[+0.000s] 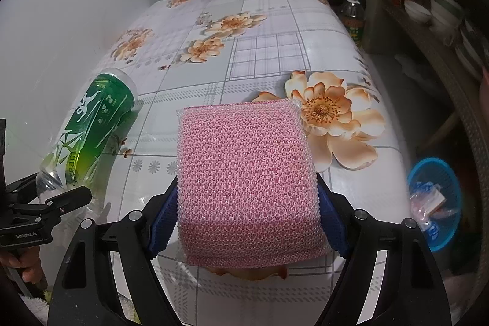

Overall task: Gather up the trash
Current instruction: 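Lift the bottle with the left tool while the right tool lifts the pink sponge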

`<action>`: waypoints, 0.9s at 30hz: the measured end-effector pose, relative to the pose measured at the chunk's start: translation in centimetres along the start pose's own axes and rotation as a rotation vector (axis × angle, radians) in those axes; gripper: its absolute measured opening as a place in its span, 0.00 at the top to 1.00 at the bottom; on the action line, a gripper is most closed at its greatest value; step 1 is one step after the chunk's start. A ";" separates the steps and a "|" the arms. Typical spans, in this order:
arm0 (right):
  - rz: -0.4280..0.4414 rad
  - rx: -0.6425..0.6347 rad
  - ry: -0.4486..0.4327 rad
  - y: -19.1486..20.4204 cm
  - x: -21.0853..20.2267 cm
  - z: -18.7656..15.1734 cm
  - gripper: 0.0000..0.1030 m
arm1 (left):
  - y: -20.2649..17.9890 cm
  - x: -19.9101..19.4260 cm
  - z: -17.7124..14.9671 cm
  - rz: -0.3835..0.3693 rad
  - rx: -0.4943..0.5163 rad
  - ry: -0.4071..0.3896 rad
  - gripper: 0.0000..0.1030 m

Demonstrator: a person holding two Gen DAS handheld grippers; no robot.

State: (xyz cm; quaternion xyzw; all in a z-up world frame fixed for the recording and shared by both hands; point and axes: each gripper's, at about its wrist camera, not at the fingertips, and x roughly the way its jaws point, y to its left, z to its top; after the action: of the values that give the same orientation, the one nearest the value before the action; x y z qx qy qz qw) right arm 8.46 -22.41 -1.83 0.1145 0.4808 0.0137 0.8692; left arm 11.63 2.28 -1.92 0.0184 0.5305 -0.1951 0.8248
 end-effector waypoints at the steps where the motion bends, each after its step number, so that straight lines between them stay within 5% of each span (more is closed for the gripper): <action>1: 0.001 0.000 -0.001 0.0 0.0 0.0 0.26 | 0.0 0.0 0.1 -0.001 0.001 0.000 0.32; 27: 0.031 0.054 -0.054 -1.4 -1.7 -0.1 0.26 | -2.3 -0.4 1.4 -0.025 0.050 -0.025 0.32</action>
State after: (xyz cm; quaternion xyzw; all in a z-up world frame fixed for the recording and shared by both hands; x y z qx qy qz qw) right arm 7.35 -23.96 -0.75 0.1454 0.4557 0.0111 0.8781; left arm 11.94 -0.08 -0.59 0.0300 0.5154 -0.2187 0.8281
